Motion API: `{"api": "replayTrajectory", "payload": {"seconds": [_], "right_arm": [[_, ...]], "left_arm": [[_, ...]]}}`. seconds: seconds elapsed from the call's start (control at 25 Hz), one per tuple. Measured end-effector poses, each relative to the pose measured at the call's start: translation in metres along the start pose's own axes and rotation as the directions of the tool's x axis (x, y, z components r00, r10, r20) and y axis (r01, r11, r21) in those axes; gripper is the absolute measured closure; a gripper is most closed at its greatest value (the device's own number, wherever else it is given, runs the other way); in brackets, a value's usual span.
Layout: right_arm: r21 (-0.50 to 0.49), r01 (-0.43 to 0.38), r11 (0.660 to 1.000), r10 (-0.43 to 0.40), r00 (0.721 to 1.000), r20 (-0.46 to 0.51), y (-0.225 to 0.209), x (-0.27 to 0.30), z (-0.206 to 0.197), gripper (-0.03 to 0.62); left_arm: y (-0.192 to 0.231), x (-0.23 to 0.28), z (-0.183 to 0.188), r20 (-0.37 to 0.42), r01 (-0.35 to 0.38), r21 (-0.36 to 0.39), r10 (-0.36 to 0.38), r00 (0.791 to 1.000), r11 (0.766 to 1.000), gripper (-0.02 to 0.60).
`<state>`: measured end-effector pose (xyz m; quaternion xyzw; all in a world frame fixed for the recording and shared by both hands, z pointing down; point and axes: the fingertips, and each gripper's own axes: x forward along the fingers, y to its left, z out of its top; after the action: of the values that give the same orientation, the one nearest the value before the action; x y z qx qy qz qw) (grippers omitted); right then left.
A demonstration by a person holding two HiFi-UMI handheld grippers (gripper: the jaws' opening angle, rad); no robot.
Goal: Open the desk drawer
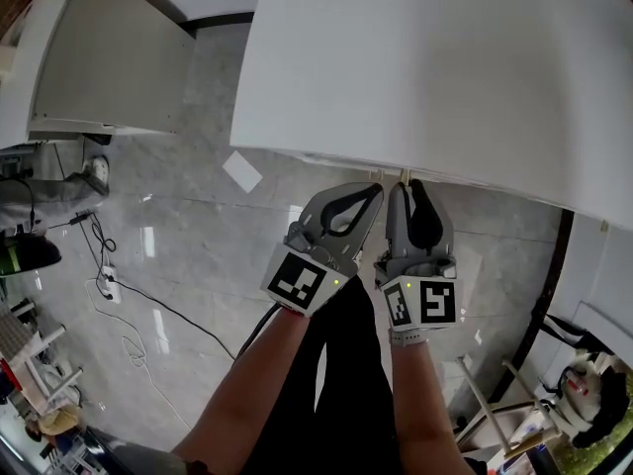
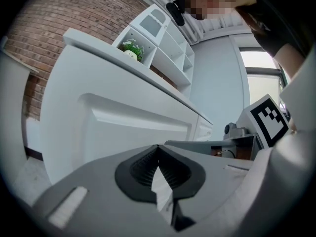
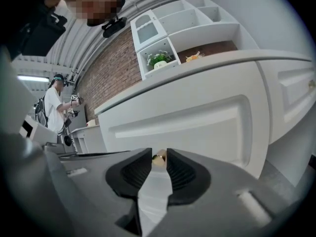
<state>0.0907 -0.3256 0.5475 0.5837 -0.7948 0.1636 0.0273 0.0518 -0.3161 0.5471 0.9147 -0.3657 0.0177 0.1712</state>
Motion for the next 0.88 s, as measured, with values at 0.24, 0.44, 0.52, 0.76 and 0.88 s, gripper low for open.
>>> {"api": "replayTrajectory", "payload": {"seconds": [0.24,0.44,0.52,0.76,0.88], "right_arm": [[0.021,0.055,0.998,-0.055,0.998,0.018,-0.002,0.013,0.000,0.513],[0.053,0.094,0.994,-0.096,0.995,0.040,-0.004,0.012,0.001,0.511],[0.057,0.115,0.992,-0.118,0.992,0.041,-0.003,0.013,0.000,0.513],[0.117,0.158,0.981,-0.163,0.986,0.035,-0.001,0.016,-0.006,0.500],[0.145,0.183,0.972,-0.190,0.981,0.035,-0.006,0.015,-0.008,0.500]], "left_arm": [[0.005,0.004,-0.002,0.008,-0.002,0.009,0.002,1.000,1.000,0.578],[0.003,0.003,-0.006,0.001,-0.004,0.016,0.004,1.000,1.000,0.578],[0.004,0.001,-0.008,-0.003,-0.003,0.018,0.003,1.000,1.000,0.578],[0.011,-0.008,-0.011,-0.010,-0.010,0.009,0.011,1.000,1.000,0.578],[0.011,-0.010,-0.010,-0.008,-0.016,0.012,0.016,1.000,1.000,0.578]]}}
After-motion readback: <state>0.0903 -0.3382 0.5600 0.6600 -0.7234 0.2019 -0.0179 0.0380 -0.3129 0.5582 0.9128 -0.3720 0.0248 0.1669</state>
